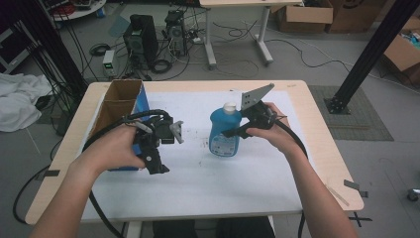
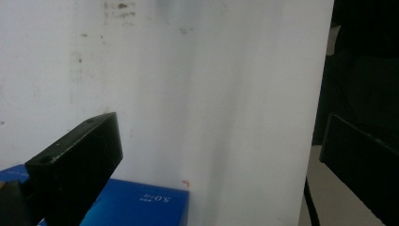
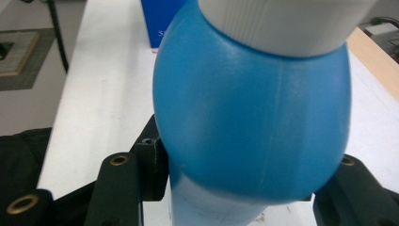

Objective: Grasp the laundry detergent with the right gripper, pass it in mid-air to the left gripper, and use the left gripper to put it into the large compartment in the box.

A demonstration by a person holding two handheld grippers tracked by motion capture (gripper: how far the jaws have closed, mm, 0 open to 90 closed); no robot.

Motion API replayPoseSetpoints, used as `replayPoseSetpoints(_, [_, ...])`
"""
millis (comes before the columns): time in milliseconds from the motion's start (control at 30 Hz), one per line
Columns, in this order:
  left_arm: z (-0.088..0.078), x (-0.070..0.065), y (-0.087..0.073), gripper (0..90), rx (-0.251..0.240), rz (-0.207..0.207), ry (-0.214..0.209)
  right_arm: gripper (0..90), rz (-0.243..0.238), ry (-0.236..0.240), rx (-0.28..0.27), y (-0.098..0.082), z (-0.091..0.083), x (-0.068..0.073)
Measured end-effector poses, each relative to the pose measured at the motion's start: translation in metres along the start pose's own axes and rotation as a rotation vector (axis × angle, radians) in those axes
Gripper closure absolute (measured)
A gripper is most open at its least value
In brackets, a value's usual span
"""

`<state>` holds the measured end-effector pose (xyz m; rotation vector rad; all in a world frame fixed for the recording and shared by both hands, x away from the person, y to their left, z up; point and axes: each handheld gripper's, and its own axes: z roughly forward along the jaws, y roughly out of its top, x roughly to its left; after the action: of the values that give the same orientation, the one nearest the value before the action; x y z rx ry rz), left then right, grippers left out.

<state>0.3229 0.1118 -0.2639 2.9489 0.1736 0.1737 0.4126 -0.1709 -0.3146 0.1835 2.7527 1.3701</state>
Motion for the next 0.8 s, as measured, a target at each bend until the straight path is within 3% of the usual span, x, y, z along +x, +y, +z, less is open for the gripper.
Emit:
replayPoseSetpoints(100, [-0.015, 0.005, 0.004, 0.3, -0.038, -0.014, 0.016, 46.1, -0.023, 0.039, -0.001, 0.008, 0.001, 0.003])
replayPoseSetpoints(333, [-0.037, 0.014, 0.013, 0.1, -0.095, -0.038, 0.025, 46.0, -0.070, 0.074, 0.004, 0.022, 0.004, 0.012])
replayPoseSetpoints(500, [-0.059, 0.021, 0.029, 0.1, -0.154, -0.046, 0.014, 46.0, -0.104, 0.103, 0.012, 0.030, 0.007, 0.021])
replayPoseSetpoints(800, [-0.069, 0.024, 0.056, 0.1, -0.162, -0.023, 0.000, 45.8, -0.141, 0.139, 0.007, 0.043, 0.015, 0.035])
